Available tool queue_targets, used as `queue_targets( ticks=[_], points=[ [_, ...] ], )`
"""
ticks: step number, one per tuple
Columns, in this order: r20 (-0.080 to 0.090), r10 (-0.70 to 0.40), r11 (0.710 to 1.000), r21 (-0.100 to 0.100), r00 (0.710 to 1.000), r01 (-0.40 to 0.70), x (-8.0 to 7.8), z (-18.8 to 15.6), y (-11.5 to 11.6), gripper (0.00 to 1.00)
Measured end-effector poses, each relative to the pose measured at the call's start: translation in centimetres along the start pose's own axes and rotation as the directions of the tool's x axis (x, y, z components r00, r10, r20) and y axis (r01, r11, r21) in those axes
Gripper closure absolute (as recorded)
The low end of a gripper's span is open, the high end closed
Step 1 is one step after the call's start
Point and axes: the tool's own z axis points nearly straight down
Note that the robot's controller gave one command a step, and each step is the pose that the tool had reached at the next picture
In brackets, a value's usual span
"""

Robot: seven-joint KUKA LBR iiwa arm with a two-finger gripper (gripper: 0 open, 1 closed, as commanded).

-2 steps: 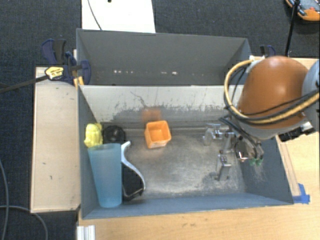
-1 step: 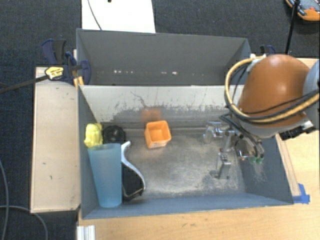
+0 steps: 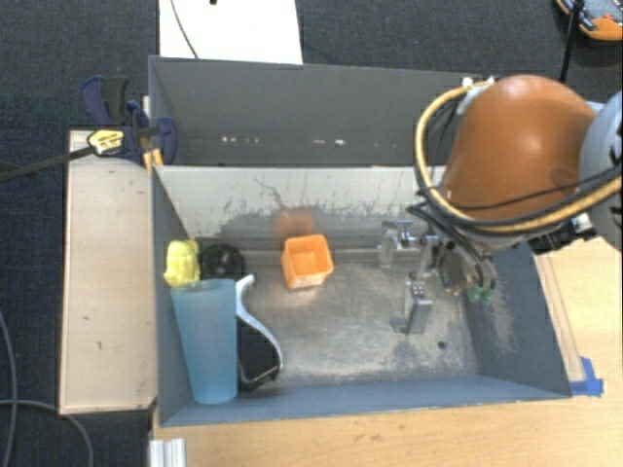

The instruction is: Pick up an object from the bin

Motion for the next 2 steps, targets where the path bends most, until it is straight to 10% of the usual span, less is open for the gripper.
queue_targets(
  ticks=[2],
  points=[
    [0.003, -0.004, 1.000, -0.001, 1.000, 0.004, -0.3, -7.4, 1.3, 0.00]
  ],
)
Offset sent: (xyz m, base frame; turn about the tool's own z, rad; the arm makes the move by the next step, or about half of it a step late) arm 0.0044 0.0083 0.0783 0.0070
